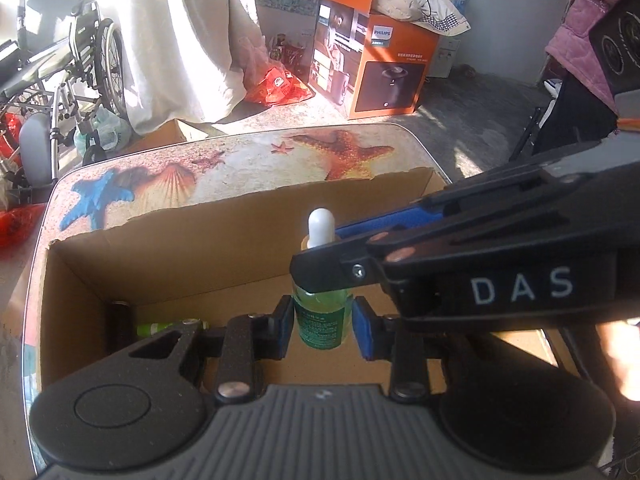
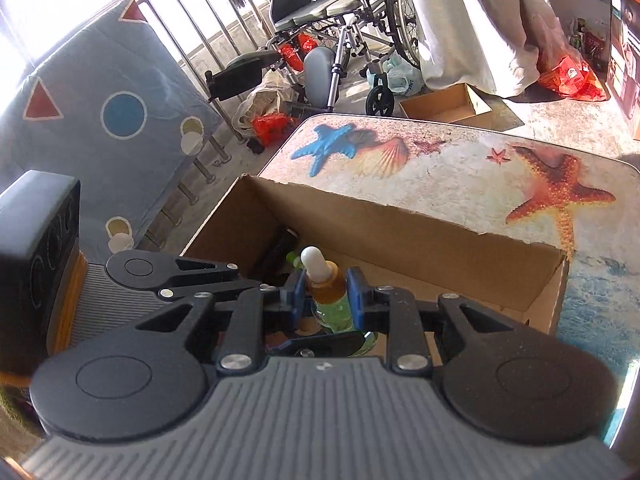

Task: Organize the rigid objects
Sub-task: 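Lift the green dropper bottle into the box and open the right gripper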

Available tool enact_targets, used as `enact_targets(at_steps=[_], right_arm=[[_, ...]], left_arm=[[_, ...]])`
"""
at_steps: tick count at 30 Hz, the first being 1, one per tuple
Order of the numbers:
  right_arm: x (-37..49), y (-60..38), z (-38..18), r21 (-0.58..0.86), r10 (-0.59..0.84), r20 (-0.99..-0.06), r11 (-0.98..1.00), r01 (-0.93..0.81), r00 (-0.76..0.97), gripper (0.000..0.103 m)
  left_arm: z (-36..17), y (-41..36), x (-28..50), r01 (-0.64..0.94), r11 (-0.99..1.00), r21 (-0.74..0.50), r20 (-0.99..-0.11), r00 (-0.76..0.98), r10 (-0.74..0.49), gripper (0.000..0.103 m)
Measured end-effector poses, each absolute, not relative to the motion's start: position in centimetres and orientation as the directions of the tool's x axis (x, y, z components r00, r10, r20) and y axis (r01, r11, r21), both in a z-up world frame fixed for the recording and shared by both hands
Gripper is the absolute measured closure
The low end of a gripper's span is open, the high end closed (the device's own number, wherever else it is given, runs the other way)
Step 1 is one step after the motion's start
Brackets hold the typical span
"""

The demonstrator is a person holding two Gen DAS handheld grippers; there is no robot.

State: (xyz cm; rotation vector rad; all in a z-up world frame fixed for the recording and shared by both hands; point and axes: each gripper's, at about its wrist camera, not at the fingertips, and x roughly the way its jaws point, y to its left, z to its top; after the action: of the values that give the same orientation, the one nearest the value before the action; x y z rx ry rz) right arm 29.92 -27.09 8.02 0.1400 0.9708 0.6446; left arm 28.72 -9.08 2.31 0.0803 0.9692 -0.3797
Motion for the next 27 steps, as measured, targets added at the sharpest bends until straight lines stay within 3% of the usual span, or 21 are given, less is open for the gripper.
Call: enact_targets(at_steps=[6,14,21,27], right_arm=[[34.2,-26.2,4.6,0.408,0.564,-0.743,0.808,-0.424,0.360,0.082],[35.9,-24.5,1.5,0.391,0.553,-0.762,0.807,-0.442,0.337,0.081],[35.6,-24.4,1.5,0.410,0.565,-0.760,0.800,-0.437,0.321,0.079],[34.5,-25.1,3.3,0.411,0.560,-0.750,0.811,-0.417,0.351,0.063]], left_arm=[[0.1,-8.8,32.2,0.295,0.950,-0.100,-0.849,0.473,-0.236,0.070],[-1.6,-8.6,33.6,0.266,0.960,-0.092,-0.874,0.440,-0.206,0.062],[-1.2,-8.8,32.9,0.261,0.961,-0.088,-0.871,0.448,-0.201,0.039],[0.3,-8.1,31.7,0.247,0.964,-0.094,-0.857,0.473,-0.205,0.034]])
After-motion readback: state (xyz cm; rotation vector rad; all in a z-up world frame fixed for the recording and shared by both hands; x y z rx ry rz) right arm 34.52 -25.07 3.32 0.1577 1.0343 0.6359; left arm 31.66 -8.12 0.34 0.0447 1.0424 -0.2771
